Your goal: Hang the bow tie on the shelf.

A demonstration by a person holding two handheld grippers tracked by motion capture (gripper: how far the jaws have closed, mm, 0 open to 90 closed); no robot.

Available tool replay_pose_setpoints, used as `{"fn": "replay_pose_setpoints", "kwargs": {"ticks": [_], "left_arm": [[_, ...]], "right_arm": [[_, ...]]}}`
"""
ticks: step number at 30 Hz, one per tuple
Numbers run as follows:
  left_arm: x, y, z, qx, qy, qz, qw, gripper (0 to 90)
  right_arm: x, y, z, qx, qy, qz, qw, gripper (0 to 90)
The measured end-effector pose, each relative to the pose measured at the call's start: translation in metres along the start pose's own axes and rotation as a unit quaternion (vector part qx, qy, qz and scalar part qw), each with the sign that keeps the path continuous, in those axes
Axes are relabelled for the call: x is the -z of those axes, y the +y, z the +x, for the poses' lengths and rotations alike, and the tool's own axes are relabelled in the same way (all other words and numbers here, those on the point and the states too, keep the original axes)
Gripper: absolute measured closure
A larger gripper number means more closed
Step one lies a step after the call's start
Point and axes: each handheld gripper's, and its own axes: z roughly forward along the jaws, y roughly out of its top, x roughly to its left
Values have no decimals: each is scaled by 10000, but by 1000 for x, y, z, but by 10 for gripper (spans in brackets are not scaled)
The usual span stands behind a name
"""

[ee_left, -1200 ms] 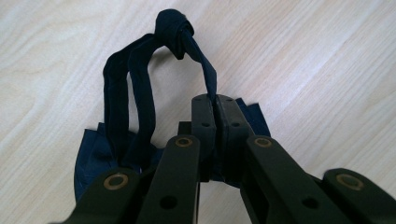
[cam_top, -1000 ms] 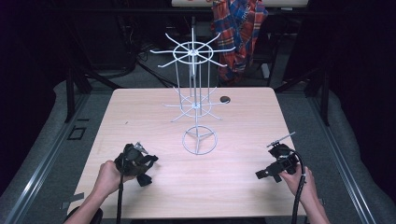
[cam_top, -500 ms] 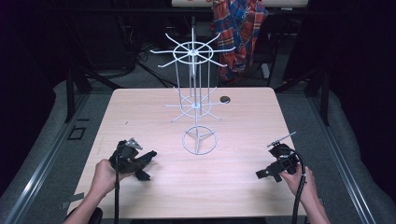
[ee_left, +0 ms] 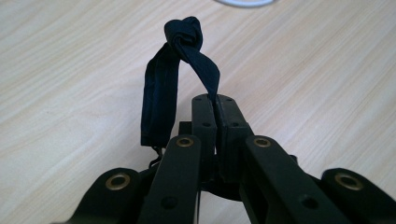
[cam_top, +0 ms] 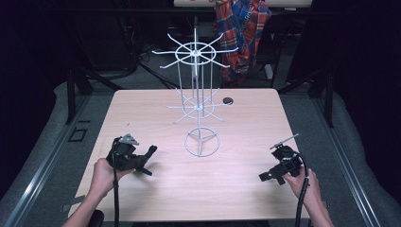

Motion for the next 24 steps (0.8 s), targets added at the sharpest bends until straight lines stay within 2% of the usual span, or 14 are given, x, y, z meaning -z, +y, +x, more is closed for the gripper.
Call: {"fn": "replay_pose_setpoints", "kwargs": {"ticks": [1,2,3,4,5,6,7,8,13,20,21,22,23,24], "left_arm": [[1,1,1,16,-6,-58,10000,877],[2,2,2,47,-26,-110,9999,877],[3,3,3,57,-25,-150,9999,877],[4,4,3,69,-33,-184,9998,877],[4,4,3,69,-33,-184,9998,878],[5,5,3,78,-34,-227,9997,878],[5,6,4,70,-52,-240,9997,877],[6,7,5,71,-63,-256,9996,877],[8,8,10,184,-130,-382,9990,877],[13,15,9,196,-130,-584,9980,877],[13,16,9,186,-122,-602,9979,877],[13,18,9,191,-133,-630,9977,877],[13,18,9,191,-133,-630,9977,878],[14,21,9,194,-122,-683,9974,877]], "right_arm": [[1,0,-1,44,-13,54,10000,135],[-2,-2,1,-189,15,-187,9996,135],[-2,-2,0,-166,48,-159,9997,135],[0,-1,-2,-43,-5,11,10000,135],[0,-1,-2,-43,-5,11,10000,135],[1,-1,-3,-63,58,38,10000,135],[-2,-3,-2,-192,-20,-137,9997,135],[-1,-3,-1,-237,-5,-138,9996,135],[-1,-3,0,-252,13,-158,9996,135],[-1,-3,0,-237,-46,-136,9996,135],[-1,-3,-1,-211,13,-131,9997,135],[2,-1,-3,30,-37,72,10000,135],[2,-1,-3,30,-37,72,10000,135],[0,-2,-2,-108,-26,-70,9999,135]]}}
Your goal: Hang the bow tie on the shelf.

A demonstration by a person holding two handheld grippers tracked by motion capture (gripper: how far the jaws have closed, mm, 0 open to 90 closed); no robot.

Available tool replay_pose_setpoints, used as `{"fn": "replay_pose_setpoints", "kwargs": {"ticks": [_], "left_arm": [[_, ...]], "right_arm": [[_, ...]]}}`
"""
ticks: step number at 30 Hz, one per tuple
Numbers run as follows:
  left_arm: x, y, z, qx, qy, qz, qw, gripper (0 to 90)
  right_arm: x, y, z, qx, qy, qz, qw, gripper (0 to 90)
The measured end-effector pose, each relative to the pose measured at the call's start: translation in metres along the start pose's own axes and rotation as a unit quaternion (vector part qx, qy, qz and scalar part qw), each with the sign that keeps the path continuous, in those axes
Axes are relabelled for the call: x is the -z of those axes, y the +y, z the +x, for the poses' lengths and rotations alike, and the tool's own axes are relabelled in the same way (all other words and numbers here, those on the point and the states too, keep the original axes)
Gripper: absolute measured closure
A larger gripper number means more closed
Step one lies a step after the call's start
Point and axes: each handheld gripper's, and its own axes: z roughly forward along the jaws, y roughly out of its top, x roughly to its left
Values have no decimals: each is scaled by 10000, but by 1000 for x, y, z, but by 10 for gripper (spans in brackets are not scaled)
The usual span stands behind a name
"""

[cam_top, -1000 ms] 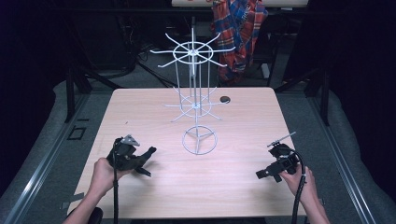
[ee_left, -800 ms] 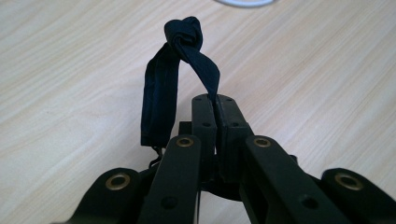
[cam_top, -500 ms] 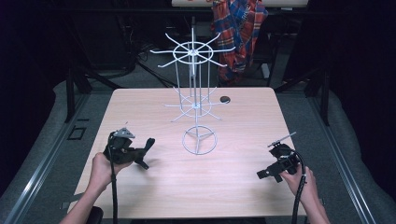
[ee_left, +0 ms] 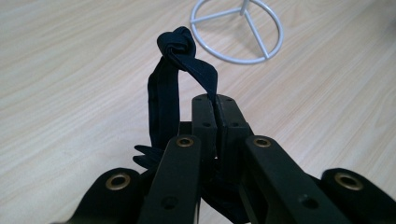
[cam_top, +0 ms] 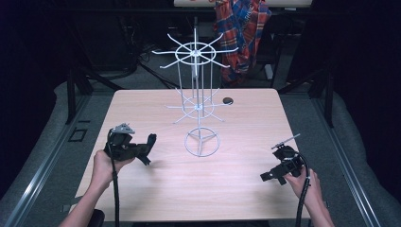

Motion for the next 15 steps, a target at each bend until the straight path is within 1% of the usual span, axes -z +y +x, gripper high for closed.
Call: {"fn": "replay_pose_setpoints", "kwargs": {"ticks": [2,3,4,8,10,11,13,14,15], "left_arm": [[0,3,0,-7,3,-39,10000,877],[-1,4,0,-14,5,-49,10000,877],[-1,6,0,-18,-5,-64,10000,878],[0,11,0,-10,-4,-139,9999,877],[0,13,0,18,-6,-190,9998,878],[0,14,1,12,-29,-183,9998,878],[0,17,1,21,-17,-231,9997,878],[0,18,1,5,-23,-226,9997,877],[-1,19,1,21,-19,-257,9997,878]], "right_arm": [[-2,-1,2,-102,-10,-112,9999,135],[-1,-1,1,-46,-71,-47,10000,135],[-1,0,1,-43,17,-34,10000,135],[-1,0,1,-34,16,-43,10000,135],[1,1,0,49,-29,58,10000,135],[0,-1,1,-35,-71,-42,10000,135],[-1,-1,1,-69,-40,-78,9999,135],[0,-1,1,-69,-40,-77,9999,135],[1,0,0,13,-24,11,10000,135]]}}
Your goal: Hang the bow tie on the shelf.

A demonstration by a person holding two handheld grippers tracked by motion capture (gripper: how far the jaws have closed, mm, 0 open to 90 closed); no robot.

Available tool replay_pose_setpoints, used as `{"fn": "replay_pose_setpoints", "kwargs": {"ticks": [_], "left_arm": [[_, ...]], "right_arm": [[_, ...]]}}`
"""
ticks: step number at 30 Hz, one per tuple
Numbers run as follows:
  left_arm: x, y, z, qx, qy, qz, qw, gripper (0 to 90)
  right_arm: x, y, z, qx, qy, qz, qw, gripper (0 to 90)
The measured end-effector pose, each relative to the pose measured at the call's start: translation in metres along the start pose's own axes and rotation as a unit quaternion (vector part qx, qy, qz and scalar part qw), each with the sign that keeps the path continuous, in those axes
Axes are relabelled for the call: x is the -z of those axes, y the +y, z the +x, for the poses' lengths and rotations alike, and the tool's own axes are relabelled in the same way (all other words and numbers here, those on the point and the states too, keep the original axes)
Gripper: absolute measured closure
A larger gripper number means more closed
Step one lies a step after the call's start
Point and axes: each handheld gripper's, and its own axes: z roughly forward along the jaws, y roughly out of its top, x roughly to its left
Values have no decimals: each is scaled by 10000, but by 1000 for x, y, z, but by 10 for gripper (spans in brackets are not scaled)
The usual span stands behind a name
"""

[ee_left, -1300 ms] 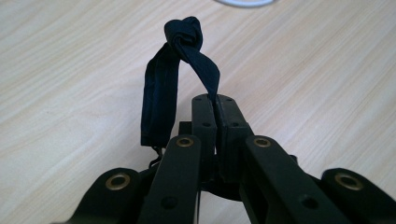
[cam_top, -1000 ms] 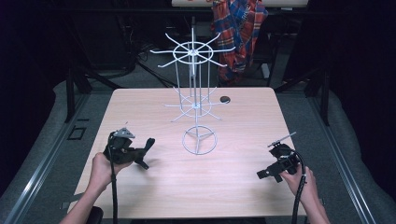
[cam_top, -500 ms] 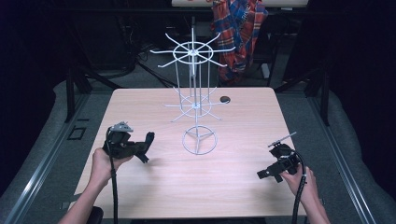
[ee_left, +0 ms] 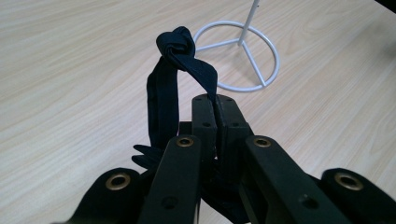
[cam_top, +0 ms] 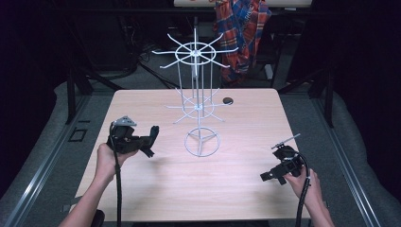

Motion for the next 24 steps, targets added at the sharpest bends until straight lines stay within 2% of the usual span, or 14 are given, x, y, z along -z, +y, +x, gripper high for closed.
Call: {"fn": "replay_pose_setpoints", "kwargs": {"ticks": [2,15,16,18,19,21,22,24], "left_arm": [[0,3,0,1,-7,-25,10000,878],[0,20,4,-12,22,-255,9997,878],[1,22,4,-6,22,-277,9996,878],[1,25,6,54,35,-328,9994,878],[1,27,7,52,30,-356,9993,878],[2,30,8,45,79,-430,9990,878],[2,31,8,43,67,-439,9990,878],[3,33,10,64,88,-476,9988,879]], "right_arm": [[1,0,-1,65,-11,65,10000,135],[0,0,0,-10,26,33,10000,135],[-2,-1,1,-137,44,-135,9998,136],[-1,0,1,-61,28,-32,10000,135],[-1,0,2,-110,45,-98,9999,136],[1,0,1,11,-22,-32,10000,135],[0,-1,3,-145,68,-188,9997,135],[1,0,1,-29,76,-52,10000,136]]}}
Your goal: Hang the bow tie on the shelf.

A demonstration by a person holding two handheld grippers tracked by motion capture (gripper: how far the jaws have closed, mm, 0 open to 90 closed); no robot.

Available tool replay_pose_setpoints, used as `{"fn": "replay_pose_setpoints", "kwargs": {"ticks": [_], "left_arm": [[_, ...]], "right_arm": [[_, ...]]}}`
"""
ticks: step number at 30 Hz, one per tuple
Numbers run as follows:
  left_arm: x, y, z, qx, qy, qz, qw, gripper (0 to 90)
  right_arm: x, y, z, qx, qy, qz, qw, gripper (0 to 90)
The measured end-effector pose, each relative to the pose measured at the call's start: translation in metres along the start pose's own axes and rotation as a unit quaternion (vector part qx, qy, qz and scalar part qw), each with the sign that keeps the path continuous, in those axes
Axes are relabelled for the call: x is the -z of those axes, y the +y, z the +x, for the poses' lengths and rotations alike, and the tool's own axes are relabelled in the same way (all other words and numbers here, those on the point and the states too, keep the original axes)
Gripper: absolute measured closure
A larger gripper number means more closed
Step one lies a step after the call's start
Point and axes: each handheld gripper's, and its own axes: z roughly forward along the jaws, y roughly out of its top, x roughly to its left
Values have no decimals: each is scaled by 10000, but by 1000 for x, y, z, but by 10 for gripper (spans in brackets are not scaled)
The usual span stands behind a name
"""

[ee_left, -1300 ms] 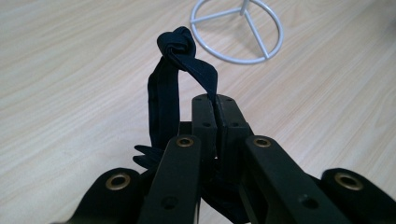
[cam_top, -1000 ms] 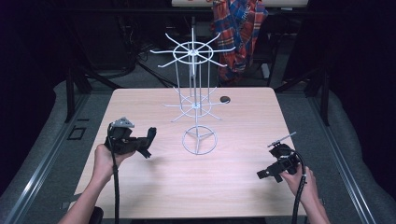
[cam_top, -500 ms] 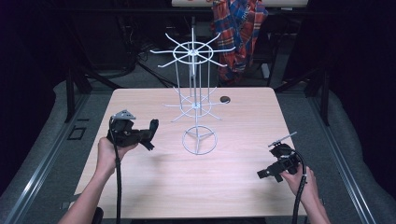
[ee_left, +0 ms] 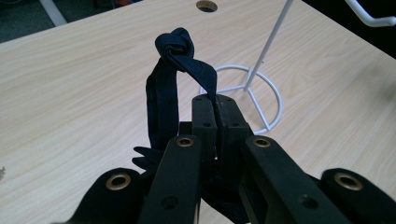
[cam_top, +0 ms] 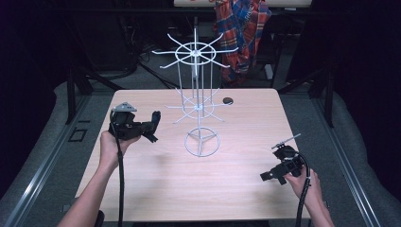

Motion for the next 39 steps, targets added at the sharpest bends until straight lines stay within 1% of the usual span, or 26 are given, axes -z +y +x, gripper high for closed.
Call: {"fn": "replay_pose_setpoints", "kwargs": {"ticks": [2,3,5,6,10,11,12,13,14,18,23,24,25,26,27,28,29,31,32,33,34,35,36,37,38,39], "left_arm": [[0,2,2,18,4,-17,10000,878],[0,3,2,26,-6,-18,10000,879],[-1,5,2,34,-6,-47,10000,879],[-1,6,1,22,-1,-70,10000,879],[-1,9,-1,-16,7,-125,9999,879],[0,10,-1,-16,15,-161,9999,879],[0,12,0,-10,0,-187,9998,879],[1,13,0,18,-12,-218,9998,879],[1,15,0,46,-29,-251,9997,879],[1,20,-2,-24,-28,-325,9995,879],[1,23,-1,-21,-41,-357,9994,879],[1,24,-1,-41,-27,-379,9993,879],[1,25,0,-51,-26,-398,9992,879],[1,26,0,-49,-20,-396,9992,879],[2,26,1,-47,-25,-433,9990,879],[3,27,1,-40,-37,-448,9990,879],[3,28,0,-39,-36,-478,9988,879],[4,29,-1,-52,-74,-505,9987,879],[5,30,-2,-70,-81,-529,9985,879],[5,31,-3,-83,-94,-520,9986,879],[5,31,-4,-79,-100,-550,9984,879],[4,32,-4,-98,-114,-556,9983,879],[5,33,-5,-108,-114,-558,9983,879],[5,34,-6,-117,-128,-578,9982,879],[5,34,-6,-118,-133,-597,9981,879],[5,35,-7,-130,-138,-623,9979,879]], "right_arm": [[0,1,-2,49,-66,131,9999,136],[-3,0,-1,-109,-14,-36,9999,136],[-1,1,-1,-19,-2,48,10000,136],[-1,0,0,-2,-32,11,10000,135],[-1,0,1,-17,-16,-10,10000,135],[-1,0,1,-24,-60,10,10000,136],[-3,-1,1,-104,-27,-125,9999,135],[-2,0,1,-87,-48,-45,9999,136],[-2,0,2,-135,-33,-93,9999,136],[0,0,1,14,9,-23,10000,136],[0,1,0,-23,18,9,10000,136],[-2,0,1,-89,-19,-83,9999,136],[-1,0,1,24,-31,-21,10000,136],[-1,1,2,66,-71,4,10000,136],[1,2,2,182,-99,122,9997,136],[-1,1,6,9,-39,-90,10000,136],[1,2,5,167,-49,64,9998,136],[0,2,6,103,-19,22,9999,136],[0,2,4,168,-123,102,9997,136],[-2,1,6,-27,-11,-98,9999,136],[-2,1,6,-11,-12,-104,9999,136],[0,2,4,92,-19,30,10000,136],[0,2,4,97,-55,43,9999,136],[0,2,4,84,-23,29,10000,136],[0,2,2,134,-73,90,9998,136],[0,1,2,107,-71,54,9999,136]]}}
